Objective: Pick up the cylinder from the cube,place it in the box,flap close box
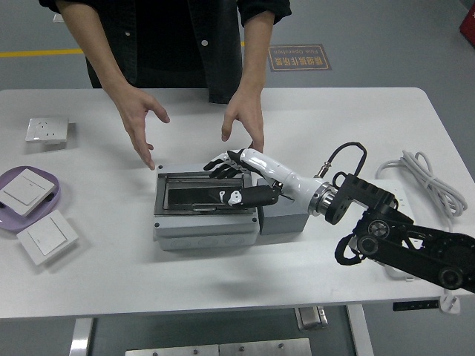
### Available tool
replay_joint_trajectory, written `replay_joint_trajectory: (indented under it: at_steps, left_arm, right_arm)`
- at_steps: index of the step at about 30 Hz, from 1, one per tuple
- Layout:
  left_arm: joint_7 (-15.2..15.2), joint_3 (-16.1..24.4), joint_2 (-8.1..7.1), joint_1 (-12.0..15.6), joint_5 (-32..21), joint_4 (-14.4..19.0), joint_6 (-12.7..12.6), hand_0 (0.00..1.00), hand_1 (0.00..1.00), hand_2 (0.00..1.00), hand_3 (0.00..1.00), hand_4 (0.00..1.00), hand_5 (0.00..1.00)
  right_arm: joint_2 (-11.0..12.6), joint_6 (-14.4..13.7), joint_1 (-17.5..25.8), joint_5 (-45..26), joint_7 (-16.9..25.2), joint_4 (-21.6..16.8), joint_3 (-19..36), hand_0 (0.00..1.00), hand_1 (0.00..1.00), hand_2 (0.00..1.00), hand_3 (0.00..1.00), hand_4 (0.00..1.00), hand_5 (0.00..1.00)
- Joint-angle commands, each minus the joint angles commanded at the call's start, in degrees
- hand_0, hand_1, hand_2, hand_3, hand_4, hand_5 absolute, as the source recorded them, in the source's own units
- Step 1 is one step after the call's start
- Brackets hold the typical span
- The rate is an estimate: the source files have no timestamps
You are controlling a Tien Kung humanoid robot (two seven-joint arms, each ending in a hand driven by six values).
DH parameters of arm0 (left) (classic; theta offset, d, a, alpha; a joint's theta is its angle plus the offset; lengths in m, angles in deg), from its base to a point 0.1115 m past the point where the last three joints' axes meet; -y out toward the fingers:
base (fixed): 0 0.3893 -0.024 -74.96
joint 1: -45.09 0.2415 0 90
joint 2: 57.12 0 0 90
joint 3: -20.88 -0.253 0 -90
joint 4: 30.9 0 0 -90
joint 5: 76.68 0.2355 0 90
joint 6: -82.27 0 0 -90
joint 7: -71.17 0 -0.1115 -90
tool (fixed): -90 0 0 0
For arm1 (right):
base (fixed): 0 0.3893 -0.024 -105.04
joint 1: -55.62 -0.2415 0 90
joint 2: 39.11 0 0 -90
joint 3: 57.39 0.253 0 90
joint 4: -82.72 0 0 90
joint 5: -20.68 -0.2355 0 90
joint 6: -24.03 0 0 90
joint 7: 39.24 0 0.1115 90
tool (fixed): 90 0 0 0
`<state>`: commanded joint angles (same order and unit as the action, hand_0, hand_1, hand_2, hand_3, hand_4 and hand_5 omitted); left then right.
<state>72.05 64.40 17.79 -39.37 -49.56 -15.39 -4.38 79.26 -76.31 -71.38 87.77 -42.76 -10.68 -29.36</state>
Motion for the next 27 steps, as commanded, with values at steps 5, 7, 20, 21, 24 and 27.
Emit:
replay_joint_trajectory:
  at_steps: [5, 7, 20, 21, 24, 27]
  left_arm:
    - [-0.10, -0.44, -0.18, 0.19, -0.57, -0.15, 0.02, 0.610, 0.623, 0.624, 0.639, 0.697, 0.242]
    - [-0.14, -0.65, -0.21, 0.23, -0.75, -0.18, 0.03, 0.610, 0.623, 0.624, 0.639, 0.698, 0.242]
    - [-0.34, -4.24, 0.39, 1.48, -4.25, -0.71, -0.22, 0.610, 0.623, 0.624, 0.639, 0.699, 0.243]
    - [-0.35, -4.33, 0.41, 1.52, -4.33, -0.72, -0.22, 0.610, 0.623, 0.624, 0.639, 0.699, 0.243]
    - [-0.42, -4.41, 0.48, 1.68, -4.38, -0.78, -0.20, 0.610, 0.622, 0.624, 0.639, 0.700, 0.243]
    - [-0.50, -4.18, 0.76, 1.89, -4.24, -0.77, -0.18, 0.610, 0.622, 0.624, 0.639, 0.700, 0.243]
  right_arm:
    - [1.67, 0.62, 0.88, 1.36, -0.53, -1.29, 4.79, 0.739, 0.681, 0.689, 0.733, 0.691, 0.345]
    - [2.13, 0.91, 2.24, 2.63, -0.83, -1.88, 7.11, 0.738, 0.681, 0.688, 0.733, 0.687, 0.348]
    - [-0.50, 0.51, 18.91, 13.28, 1.21, -1.51, 28.61, 0.736, 0.676, 0.685, 0.721, 0.686, 0.343]
    - [-0.80, 0.38, 20.06, 13.88, 1.56, -0.93, 30.01, 0.736, 0.676, 0.685, 0.721, 0.686, 0.343]
    - [-2.30, 0.03, 23.45, 12.84, 4.96, 2.85, 34.35, 0.736, 0.679, 0.686, 0.722, 0.687, 0.341]
    - [-3.00, -0.63, 25.66, 9.52, 8.70, 6.48, 38.13, 0.736, 0.679, 0.686, 0.722, 0.687, 0.341]
